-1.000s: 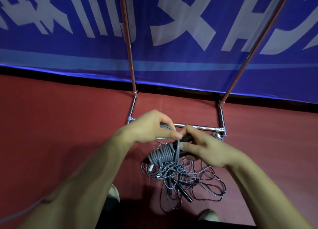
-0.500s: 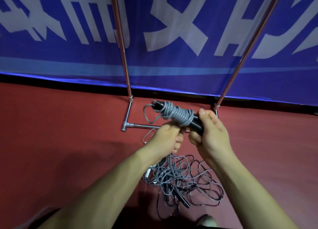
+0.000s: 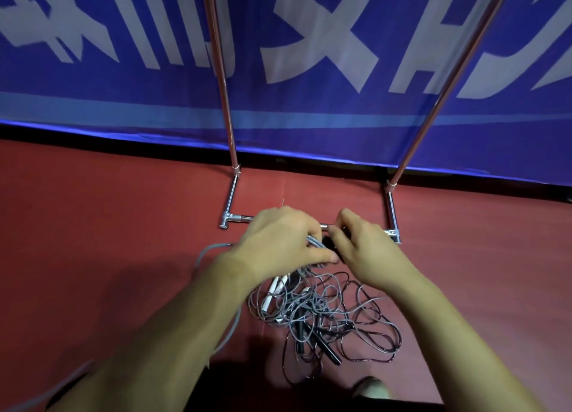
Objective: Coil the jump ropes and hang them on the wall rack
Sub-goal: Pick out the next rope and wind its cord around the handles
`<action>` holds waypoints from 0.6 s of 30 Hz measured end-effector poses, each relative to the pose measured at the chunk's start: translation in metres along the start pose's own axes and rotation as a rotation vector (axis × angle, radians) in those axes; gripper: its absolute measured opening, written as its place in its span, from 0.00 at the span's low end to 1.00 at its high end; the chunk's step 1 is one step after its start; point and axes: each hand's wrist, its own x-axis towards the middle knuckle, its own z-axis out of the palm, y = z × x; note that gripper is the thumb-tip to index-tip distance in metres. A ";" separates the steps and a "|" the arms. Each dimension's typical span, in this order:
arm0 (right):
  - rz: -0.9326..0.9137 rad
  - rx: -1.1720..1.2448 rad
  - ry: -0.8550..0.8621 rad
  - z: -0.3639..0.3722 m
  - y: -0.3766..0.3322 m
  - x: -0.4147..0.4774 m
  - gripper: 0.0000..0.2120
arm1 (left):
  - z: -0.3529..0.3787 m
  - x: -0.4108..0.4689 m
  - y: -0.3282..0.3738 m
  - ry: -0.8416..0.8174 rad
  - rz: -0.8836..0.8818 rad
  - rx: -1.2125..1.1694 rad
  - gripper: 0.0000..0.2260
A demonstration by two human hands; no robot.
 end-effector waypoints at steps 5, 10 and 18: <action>-0.058 0.642 -0.241 -0.011 -0.007 -0.007 0.17 | -0.001 0.004 -0.017 -0.161 -0.024 -0.600 0.21; 0.000 1.141 -0.271 -0.014 -0.018 -0.010 0.13 | 0.001 0.008 -0.011 -0.260 -0.063 -1.100 0.18; 0.098 1.468 -0.073 -0.016 -0.016 -0.001 0.11 | 0.031 0.020 0.013 -0.084 -0.389 -1.523 0.09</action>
